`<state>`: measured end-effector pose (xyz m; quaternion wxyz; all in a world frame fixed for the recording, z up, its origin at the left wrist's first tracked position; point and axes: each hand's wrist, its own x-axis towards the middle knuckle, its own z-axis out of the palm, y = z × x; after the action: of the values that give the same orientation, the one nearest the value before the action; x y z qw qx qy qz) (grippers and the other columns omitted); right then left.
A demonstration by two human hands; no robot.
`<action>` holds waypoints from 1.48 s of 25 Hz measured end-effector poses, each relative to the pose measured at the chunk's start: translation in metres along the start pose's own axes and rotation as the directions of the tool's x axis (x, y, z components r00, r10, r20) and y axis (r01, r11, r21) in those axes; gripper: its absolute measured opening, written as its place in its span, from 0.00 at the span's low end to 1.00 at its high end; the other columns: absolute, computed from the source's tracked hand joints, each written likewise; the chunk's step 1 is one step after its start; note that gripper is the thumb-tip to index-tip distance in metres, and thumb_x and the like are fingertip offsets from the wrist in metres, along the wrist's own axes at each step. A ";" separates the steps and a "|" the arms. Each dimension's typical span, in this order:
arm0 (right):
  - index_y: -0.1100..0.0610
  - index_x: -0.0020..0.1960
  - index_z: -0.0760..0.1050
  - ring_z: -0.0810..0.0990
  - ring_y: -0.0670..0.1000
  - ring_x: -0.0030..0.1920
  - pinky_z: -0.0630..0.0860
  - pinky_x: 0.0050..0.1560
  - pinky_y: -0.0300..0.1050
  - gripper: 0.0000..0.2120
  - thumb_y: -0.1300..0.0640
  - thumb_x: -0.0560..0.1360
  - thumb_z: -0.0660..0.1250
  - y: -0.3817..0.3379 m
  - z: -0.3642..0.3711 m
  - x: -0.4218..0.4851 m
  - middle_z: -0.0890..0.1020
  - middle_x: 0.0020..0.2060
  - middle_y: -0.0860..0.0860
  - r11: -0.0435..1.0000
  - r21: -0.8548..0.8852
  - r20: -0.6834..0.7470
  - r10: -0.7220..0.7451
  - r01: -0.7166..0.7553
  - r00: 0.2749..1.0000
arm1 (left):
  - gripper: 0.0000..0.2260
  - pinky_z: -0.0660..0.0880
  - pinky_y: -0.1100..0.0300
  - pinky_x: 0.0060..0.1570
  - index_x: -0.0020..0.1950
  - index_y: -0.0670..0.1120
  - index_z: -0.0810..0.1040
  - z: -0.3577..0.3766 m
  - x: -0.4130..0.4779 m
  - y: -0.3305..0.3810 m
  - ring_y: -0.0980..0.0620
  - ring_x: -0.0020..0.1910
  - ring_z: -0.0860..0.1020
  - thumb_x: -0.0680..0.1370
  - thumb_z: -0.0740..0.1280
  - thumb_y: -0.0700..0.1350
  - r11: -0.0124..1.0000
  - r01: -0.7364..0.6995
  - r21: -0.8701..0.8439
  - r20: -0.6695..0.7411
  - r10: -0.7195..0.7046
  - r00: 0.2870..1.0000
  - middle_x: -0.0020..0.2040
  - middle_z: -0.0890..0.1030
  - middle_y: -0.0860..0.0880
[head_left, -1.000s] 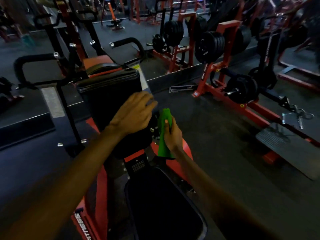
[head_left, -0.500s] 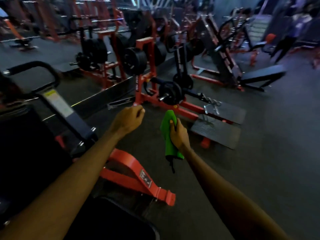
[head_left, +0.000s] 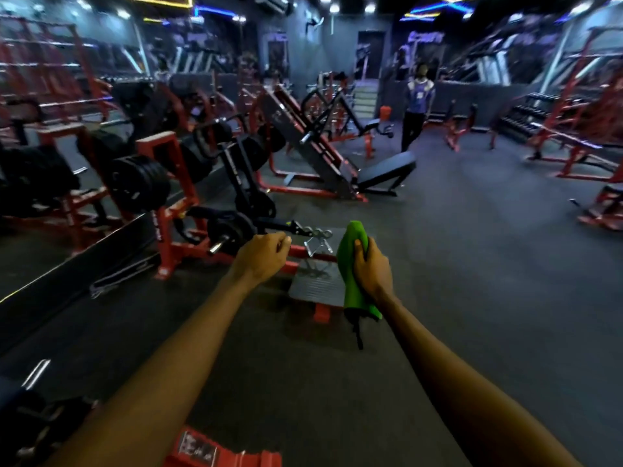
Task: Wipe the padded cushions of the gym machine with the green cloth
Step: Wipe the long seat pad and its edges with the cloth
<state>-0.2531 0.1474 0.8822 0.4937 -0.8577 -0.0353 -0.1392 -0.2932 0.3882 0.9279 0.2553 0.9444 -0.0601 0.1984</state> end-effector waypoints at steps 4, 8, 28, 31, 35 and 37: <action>0.56 0.62 0.72 0.82 0.63 0.52 0.78 0.49 0.54 0.16 0.46 0.85 0.55 0.037 -0.050 0.033 0.83 0.55 0.60 0.999 -0.028 -0.089 0.034 -0.037 0.995 | 0.13 0.76 0.46 0.44 0.47 0.44 0.79 0.055 0.046 0.036 0.35 0.46 0.81 0.83 0.61 0.50 0.998 -0.028 -0.057 0.012 0.029 1.000 0.45 0.83 0.37; 0.54 0.64 0.71 0.82 0.61 0.52 0.73 0.46 0.48 0.16 0.45 0.85 0.55 0.063 -0.078 0.070 0.82 0.55 0.58 0.996 -0.032 -0.143 0.077 -0.082 0.987 | 0.13 0.69 0.53 0.39 0.48 0.42 0.80 0.098 0.097 0.055 0.37 0.46 0.81 0.84 0.61 0.48 0.990 -0.074 -0.120 0.041 0.079 0.996 0.45 0.84 0.39; 0.56 0.59 0.71 0.80 0.56 0.42 0.74 0.40 0.51 0.14 0.46 0.85 0.56 0.279 -0.152 0.303 0.81 0.46 0.53 0.953 -0.133 -0.276 0.227 -0.271 0.934 | 0.18 0.78 0.46 0.43 0.44 0.41 0.80 0.380 0.373 0.135 0.41 0.40 0.81 0.84 0.60 0.50 0.945 -0.250 -0.209 0.255 0.300 0.919 0.40 0.83 0.42; 0.56 0.60 0.71 0.80 0.56 0.43 0.72 0.40 0.49 0.14 0.46 0.85 0.56 0.320 -0.181 0.361 0.81 0.47 0.54 0.948 -0.138 -0.261 0.245 -0.288 0.934 | 0.18 0.78 0.46 0.41 0.43 0.41 0.80 0.430 0.425 0.164 0.41 0.37 0.79 0.84 0.59 0.51 0.948 -0.244 -0.204 0.295 0.297 0.908 0.38 0.82 0.42; 0.55 0.58 0.71 0.80 0.57 0.43 0.71 0.39 0.49 0.14 0.45 0.85 0.56 0.362 -0.212 0.435 0.82 0.46 0.56 0.943 -0.153 -0.233 0.257 -0.296 0.938 | 0.18 0.77 0.48 0.41 0.43 0.43 0.80 0.483 0.490 0.190 0.43 0.39 0.80 0.84 0.58 0.53 0.958 -0.182 -0.222 0.270 0.240 0.932 0.39 0.82 0.44; 0.55 0.56 0.70 0.80 0.57 0.43 0.70 0.39 0.49 0.13 0.45 0.85 0.56 0.383 -0.221 0.473 0.81 0.46 0.55 0.940 -0.149 -0.228 0.269 -0.307 0.936 | 0.18 0.77 0.49 0.43 0.44 0.44 0.81 0.513 0.524 0.194 0.43 0.41 0.80 0.84 0.58 0.52 0.964 -0.142 -0.225 0.296 0.206 0.933 0.40 0.83 0.45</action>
<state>0.2311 -0.2740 0.7956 0.4294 -0.8762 0.1548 -0.1549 0.3202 -0.0449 0.8234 0.3172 0.9244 -0.2037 0.0589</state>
